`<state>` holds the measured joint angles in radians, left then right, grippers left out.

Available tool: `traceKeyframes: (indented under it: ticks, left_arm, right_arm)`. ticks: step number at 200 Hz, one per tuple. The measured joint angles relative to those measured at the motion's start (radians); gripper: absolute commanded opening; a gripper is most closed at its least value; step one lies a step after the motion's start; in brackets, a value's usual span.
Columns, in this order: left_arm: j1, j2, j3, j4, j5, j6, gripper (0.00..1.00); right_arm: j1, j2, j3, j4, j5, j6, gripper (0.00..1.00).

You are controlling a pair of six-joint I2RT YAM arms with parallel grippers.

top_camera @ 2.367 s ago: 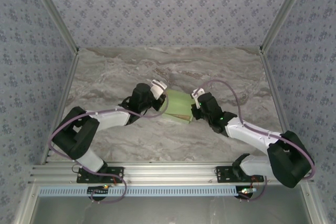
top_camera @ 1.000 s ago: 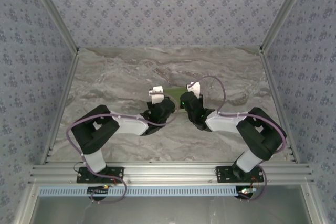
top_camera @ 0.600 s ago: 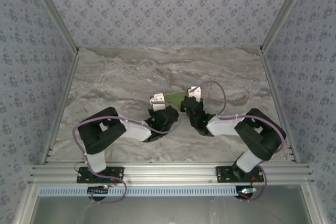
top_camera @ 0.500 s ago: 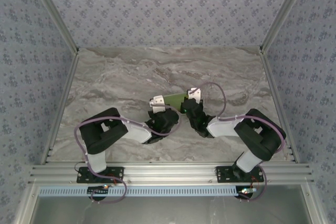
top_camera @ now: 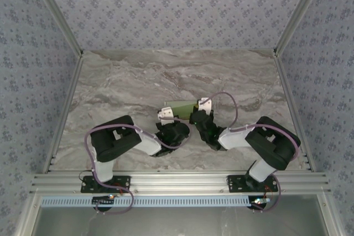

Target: Fold the paper box

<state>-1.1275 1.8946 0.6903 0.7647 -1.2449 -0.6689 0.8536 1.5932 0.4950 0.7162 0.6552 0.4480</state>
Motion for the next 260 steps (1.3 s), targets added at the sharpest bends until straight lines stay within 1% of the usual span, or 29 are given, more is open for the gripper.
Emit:
traceKeyframes:
  ticks: [42,120,176,216,260]
  left_arm:
    - [-0.006,0.025,-0.006,0.022,-0.013,-0.001,0.00]
    - [-0.008,0.039,-0.007,0.016,0.029,0.058,0.00]
    - [-0.008,0.036,-0.006,0.014,0.043,0.085,0.00]
    - [-0.008,0.030,-0.005,-0.010,0.042,0.097,0.00]
    - [0.002,0.029,-0.004,-0.061,0.016,0.111,0.00]
  right_arm:
    - [0.010,0.003,-0.011,0.005,0.006,0.016,0.09]
    - [0.006,0.004,-0.016,-0.120,0.006,0.039,0.17]
    - [-0.005,-0.078,-0.016,-0.221,-0.008,0.025,0.29]
    - [-0.010,-0.111,-0.018,-0.256,-0.021,0.002,0.39]
    - [-0.016,-0.132,-0.029,-0.284,-0.034,-0.023,0.47]
